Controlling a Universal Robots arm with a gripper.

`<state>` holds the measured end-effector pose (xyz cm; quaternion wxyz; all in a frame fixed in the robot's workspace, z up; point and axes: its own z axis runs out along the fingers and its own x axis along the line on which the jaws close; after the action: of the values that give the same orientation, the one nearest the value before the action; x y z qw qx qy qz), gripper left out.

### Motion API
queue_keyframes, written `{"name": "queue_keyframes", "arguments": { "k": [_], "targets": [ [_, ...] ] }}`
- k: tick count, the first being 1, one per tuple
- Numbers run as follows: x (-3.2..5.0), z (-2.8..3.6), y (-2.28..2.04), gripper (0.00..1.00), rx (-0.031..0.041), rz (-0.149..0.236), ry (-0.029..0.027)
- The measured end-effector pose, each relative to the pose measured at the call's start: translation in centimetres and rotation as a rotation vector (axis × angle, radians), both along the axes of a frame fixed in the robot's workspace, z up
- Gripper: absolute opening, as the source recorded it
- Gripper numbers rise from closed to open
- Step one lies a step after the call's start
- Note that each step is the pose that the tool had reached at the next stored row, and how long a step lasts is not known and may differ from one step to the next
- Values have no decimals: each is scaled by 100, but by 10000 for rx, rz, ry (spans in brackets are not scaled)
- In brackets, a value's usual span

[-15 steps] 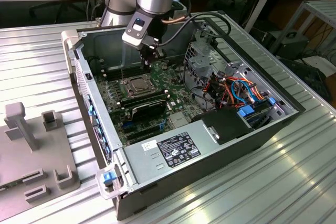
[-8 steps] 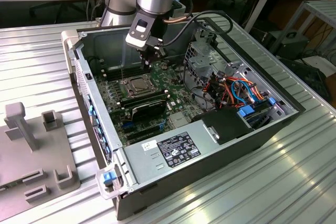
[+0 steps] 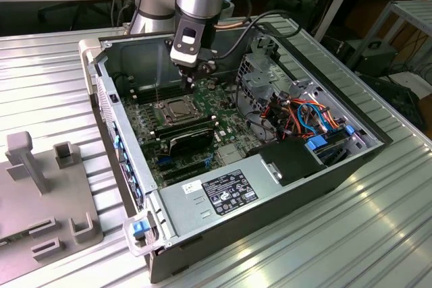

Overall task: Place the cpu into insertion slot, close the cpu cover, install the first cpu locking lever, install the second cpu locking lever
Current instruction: 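Install the first cpu locking lever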

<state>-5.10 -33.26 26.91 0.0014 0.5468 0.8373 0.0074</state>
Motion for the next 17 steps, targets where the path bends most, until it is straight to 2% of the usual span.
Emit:
{"name": "queue_keyframes", "arguments": {
  "k": [7,11,17],
  "targets": [
    [0,0,0,11,63,1521,0],
    [0,0,0,11,103,1966,-2],
    [0,0,-1,11,104,2000,-1]
  ]
}}
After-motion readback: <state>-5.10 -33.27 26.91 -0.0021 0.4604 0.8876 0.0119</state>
